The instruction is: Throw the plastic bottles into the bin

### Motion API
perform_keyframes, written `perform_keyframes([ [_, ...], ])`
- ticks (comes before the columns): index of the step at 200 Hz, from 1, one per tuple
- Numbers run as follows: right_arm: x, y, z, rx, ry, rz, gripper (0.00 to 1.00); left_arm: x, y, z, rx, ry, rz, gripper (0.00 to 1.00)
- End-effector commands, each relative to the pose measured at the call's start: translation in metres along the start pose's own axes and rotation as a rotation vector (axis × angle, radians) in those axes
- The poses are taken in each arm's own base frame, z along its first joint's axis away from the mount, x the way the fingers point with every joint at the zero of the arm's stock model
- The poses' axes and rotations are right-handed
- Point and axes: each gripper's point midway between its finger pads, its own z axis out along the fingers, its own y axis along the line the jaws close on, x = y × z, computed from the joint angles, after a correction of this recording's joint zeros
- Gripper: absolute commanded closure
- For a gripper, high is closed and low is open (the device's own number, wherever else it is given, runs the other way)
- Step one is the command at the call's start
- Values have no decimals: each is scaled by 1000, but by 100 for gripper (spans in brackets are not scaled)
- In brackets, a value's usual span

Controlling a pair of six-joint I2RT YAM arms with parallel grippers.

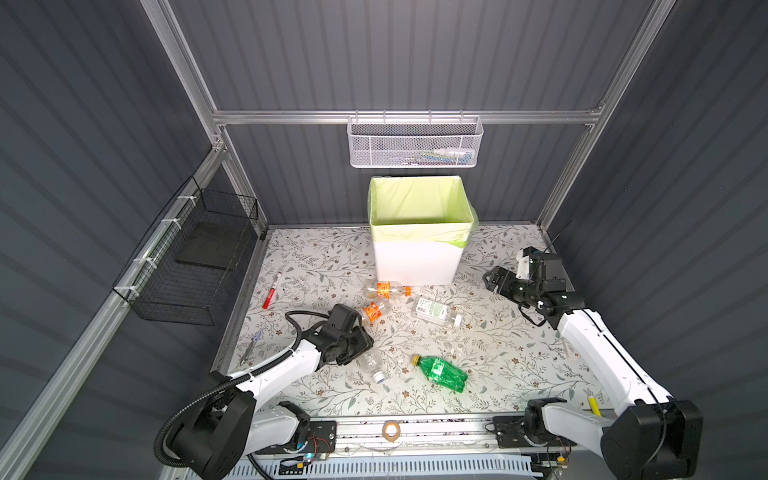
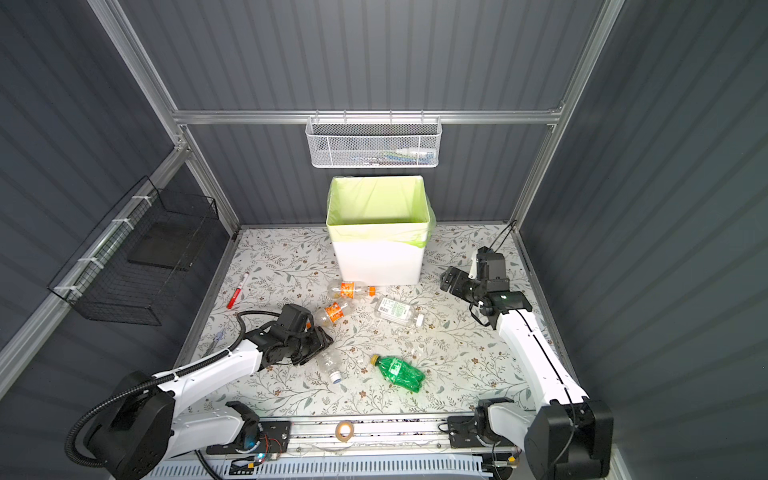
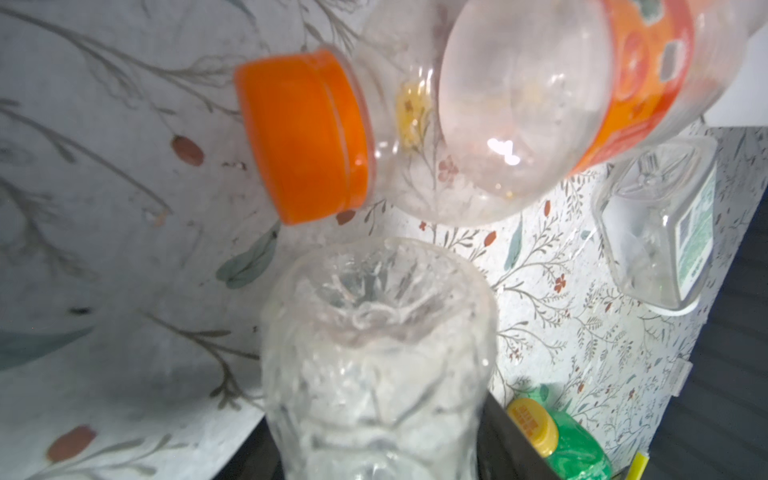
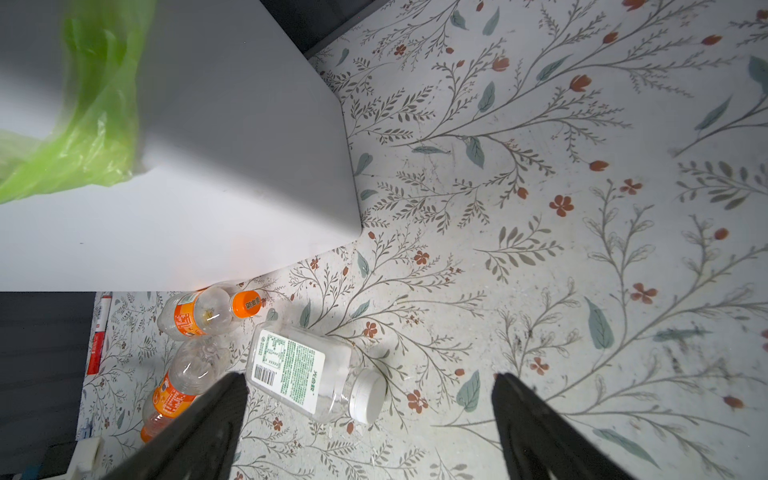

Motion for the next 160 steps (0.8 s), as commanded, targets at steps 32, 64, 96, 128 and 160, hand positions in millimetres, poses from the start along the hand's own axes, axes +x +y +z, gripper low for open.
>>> perform_keyframes([
  [32,-7,4,-6,-19,-29,-3,6,-142,-265,-253,354,-555,676,48],
  [64,-10,14,-3,-78,-28,16,7,-188,-379,-405,640,-1068,836,0],
  [96,-2,15,-3,-110,-29,56,8,-244,-379,-388,528,-1237,732,0],
  [128,7,14,-7,-114,-11,44,9,-317,-300,-327,466,-1092,494,0],
  [160,21,13,-9,-88,61,-70,9,-301,-245,-303,306,-1065,546,0],
])
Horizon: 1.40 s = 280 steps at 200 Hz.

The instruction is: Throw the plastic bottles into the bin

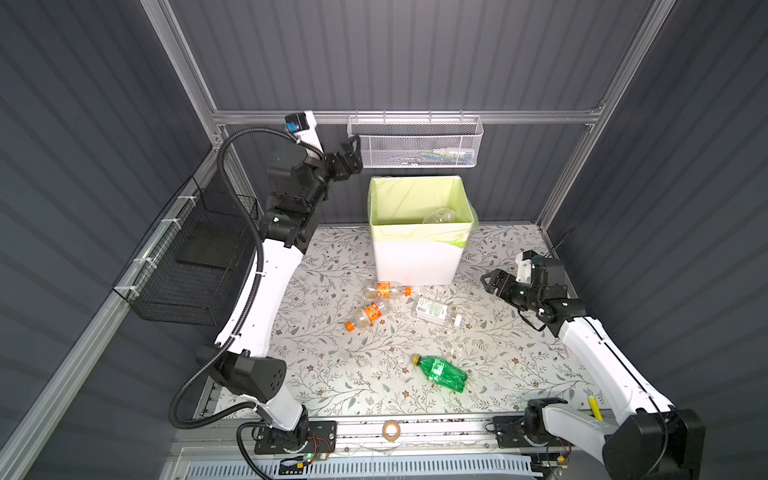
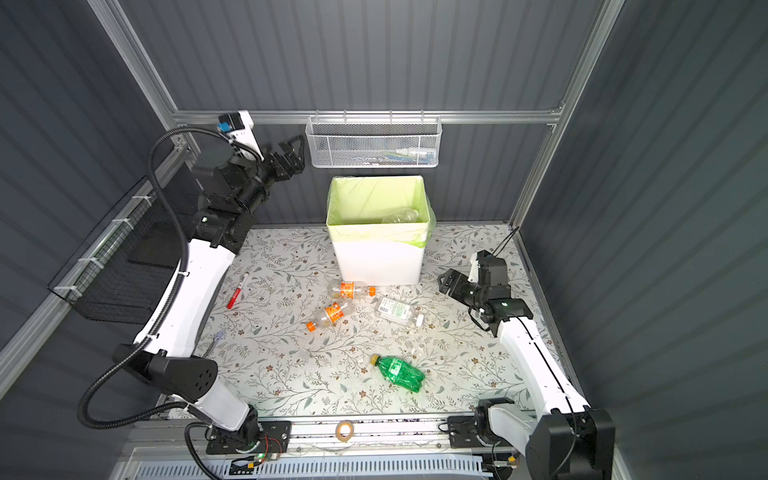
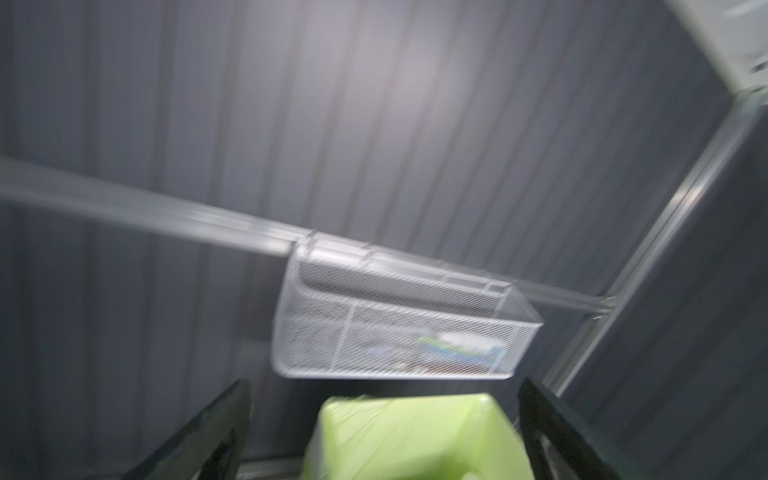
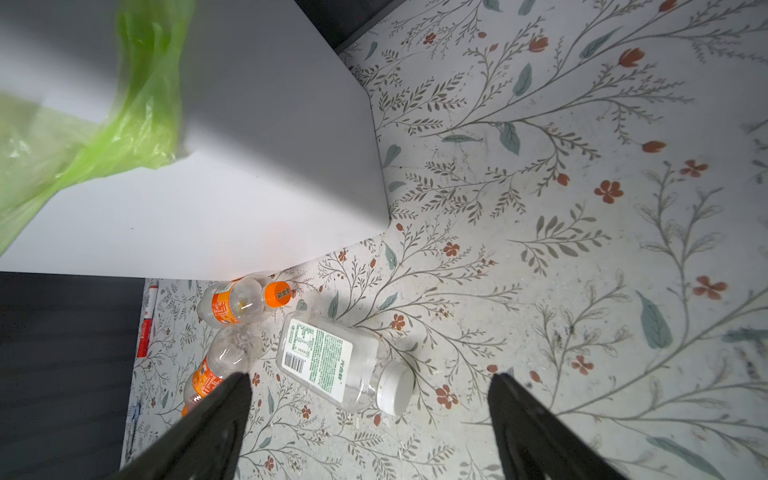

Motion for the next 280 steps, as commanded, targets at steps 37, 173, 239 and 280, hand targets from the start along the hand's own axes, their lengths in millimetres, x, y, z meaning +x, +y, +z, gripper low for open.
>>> perform_keyframes([
  [37,48,21,15,-26,238,-301,8,121,53,-66,-80,304,137,1],
  [173,122,59,104,-19,662,-958,1,309,107,-135,-143,622,-34,1],
  [239,127,55,128,-22,718,-1010,1,314,113,-144,-170,626,-31,1],
  [280,144,52,133,-33,751,-1004,1,316,113,-144,-172,627,-30,1],
])
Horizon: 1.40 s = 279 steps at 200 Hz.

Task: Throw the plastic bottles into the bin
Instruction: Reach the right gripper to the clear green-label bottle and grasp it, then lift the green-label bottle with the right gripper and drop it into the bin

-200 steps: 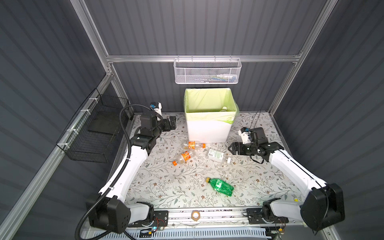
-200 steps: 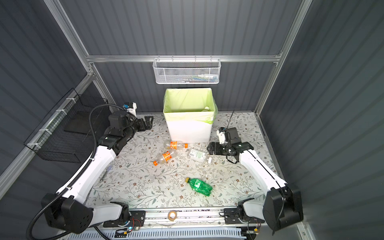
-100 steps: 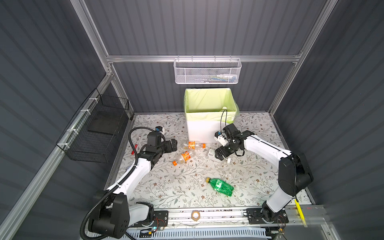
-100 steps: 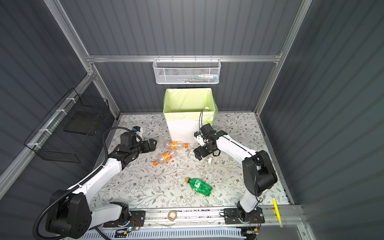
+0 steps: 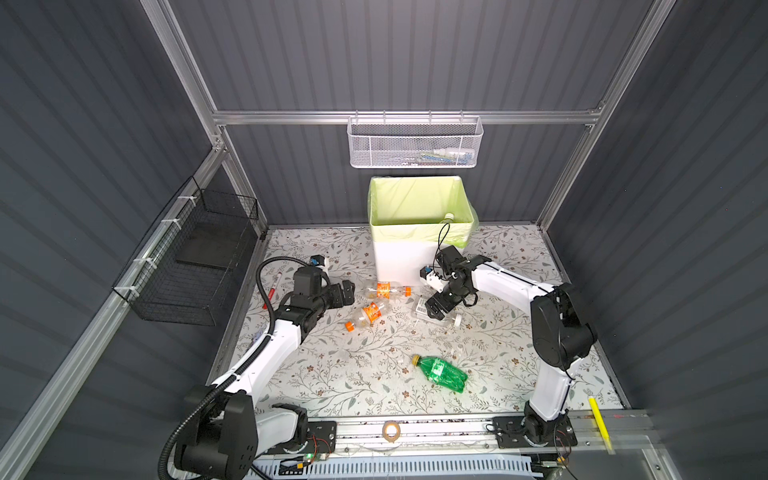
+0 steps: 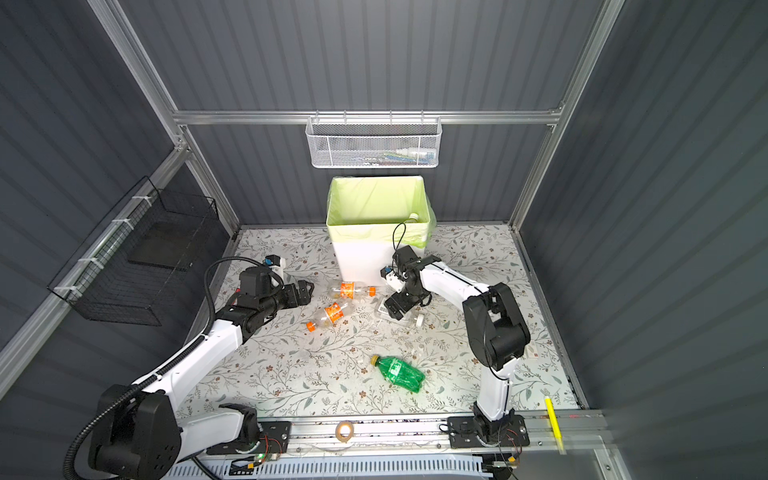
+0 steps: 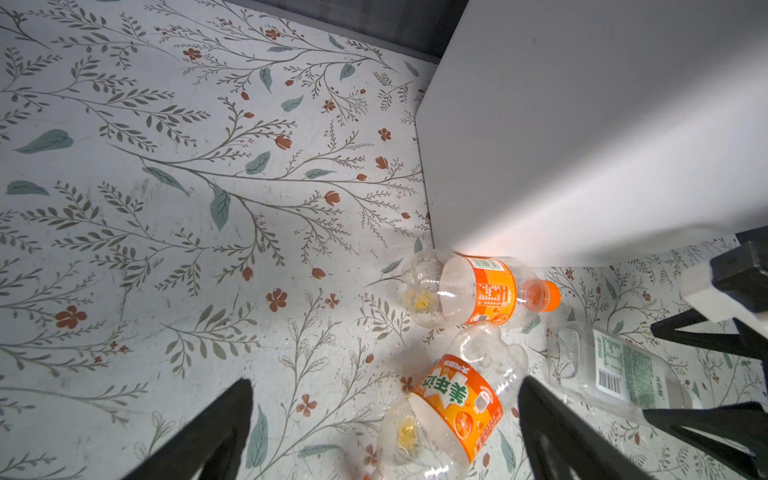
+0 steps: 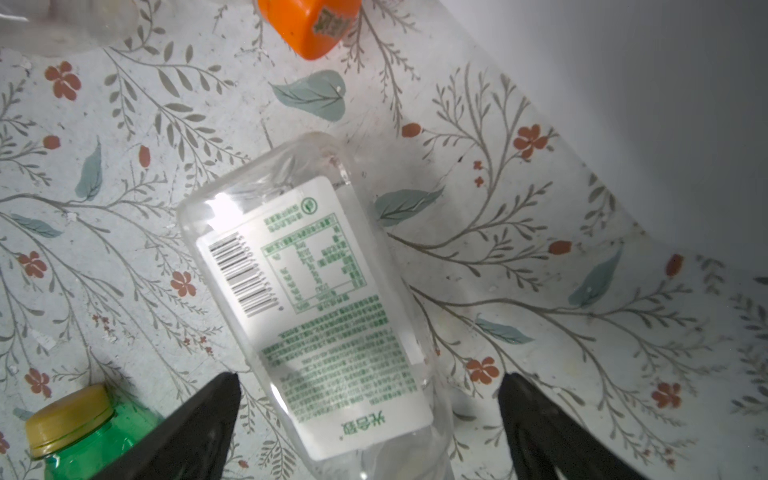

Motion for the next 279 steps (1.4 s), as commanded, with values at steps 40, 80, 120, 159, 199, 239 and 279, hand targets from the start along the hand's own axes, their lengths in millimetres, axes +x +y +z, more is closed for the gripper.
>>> perform_keyframes([
  [40,10,18,22,-2,39,-39,1,-3,-1,0,8,-17,-9,0],
  [80,8,14,33,20,28,-23,6,-2,0,0,7,-16,-9,0],
  [120,10,11,37,47,12,14,24,-2,-1,1,9,-13,-11,0],
  [159,20,15,17,53,-43,104,36,-1,-3,2,24,-4,-15,0],
  [199,52,6,-10,11,-153,376,42,4,-6,6,46,14,-18,1],
  [239,79,-29,-44,-8,-287,709,41,10,-8,11,62,39,-18,1],
  [279,125,-41,-44,9,-256,966,39,16,-10,15,77,69,-23,3],
])
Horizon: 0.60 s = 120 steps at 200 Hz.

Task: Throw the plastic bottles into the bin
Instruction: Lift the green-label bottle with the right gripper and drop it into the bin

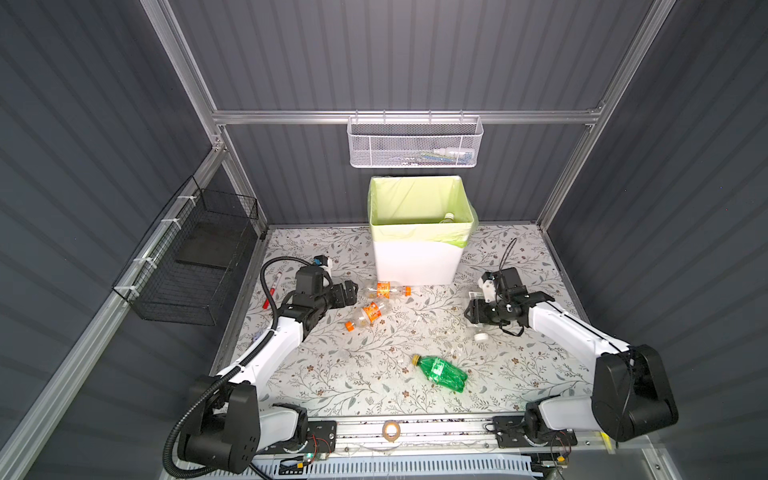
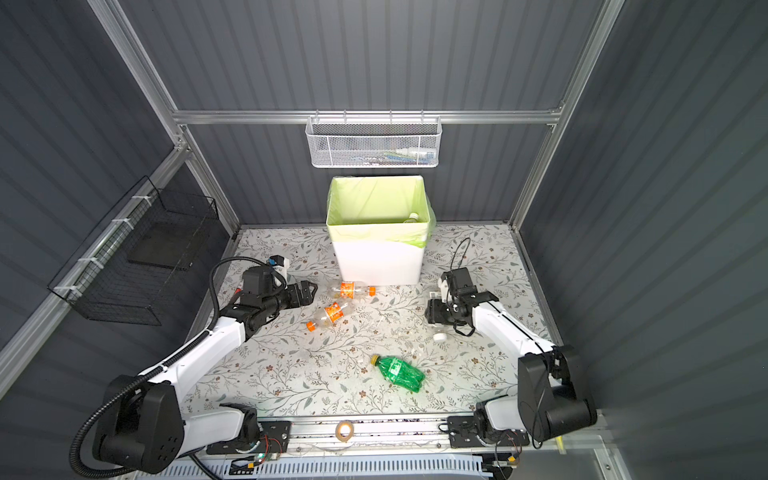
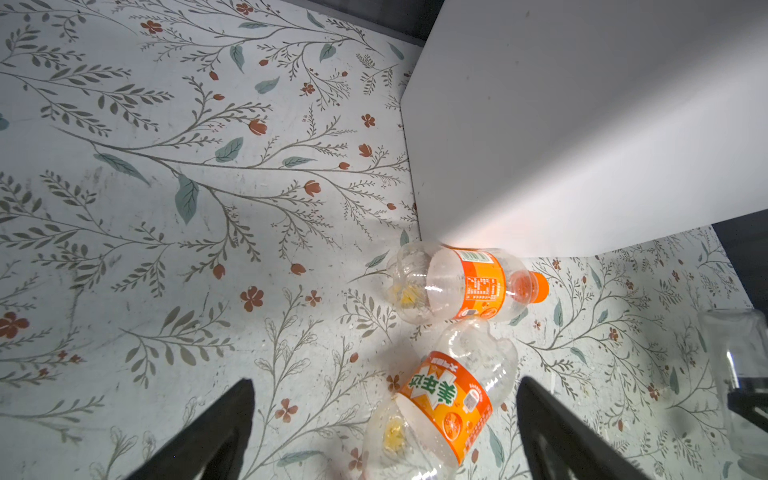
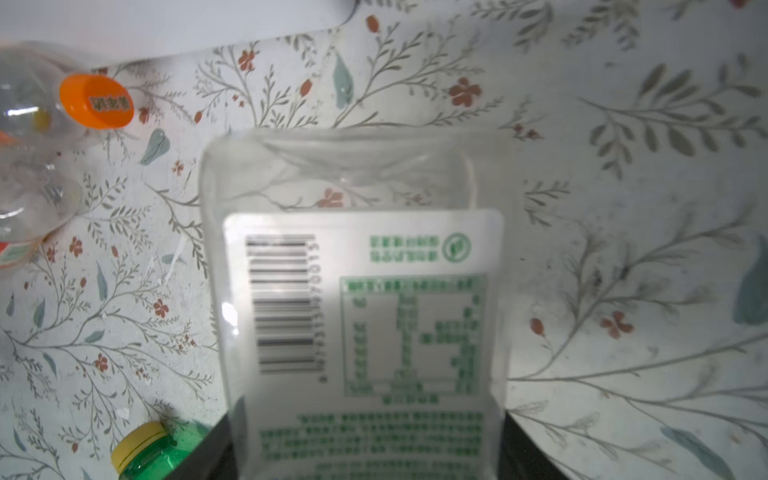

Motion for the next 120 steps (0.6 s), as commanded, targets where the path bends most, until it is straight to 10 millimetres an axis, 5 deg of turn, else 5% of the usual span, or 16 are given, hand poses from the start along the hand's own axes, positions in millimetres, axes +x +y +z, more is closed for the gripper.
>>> perform_keyframes([
  [1,24,-13,-1,4,42,182,39,8,-2,4,23,33,-13,3],
  [37,35,-36,-8,99,38,225,38,16,-4,10,40,60,-27,4],
  [49,18,-32,-20,100,-1,208,38,17,-6,11,48,62,-29,5],
  [63,-26,-15,-51,73,-89,154,39,18,-9,12,56,61,-30,5],
  [86,-142,41,-146,26,-330,4,41,19,-15,8,61,54,-26,5],
  [96,-190,82,-197,-63,-445,-53,39,19,-19,5,56,49,-14,4],
  [97,-202,90,-216,-81,-495,-61,39,19,-20,5,57,48,-13,4],
  [99,-205,98,-216,-112,-487,-69,37,18,-20,5,54,46,-10,4],
  [109,-238,141,-267,-276,-581,-91,26,17,-23,1,46,37,1,1],
  [120,-260,167,-307,-386,-661,-91,3,16,-25,-4,38,23,8,0],
])
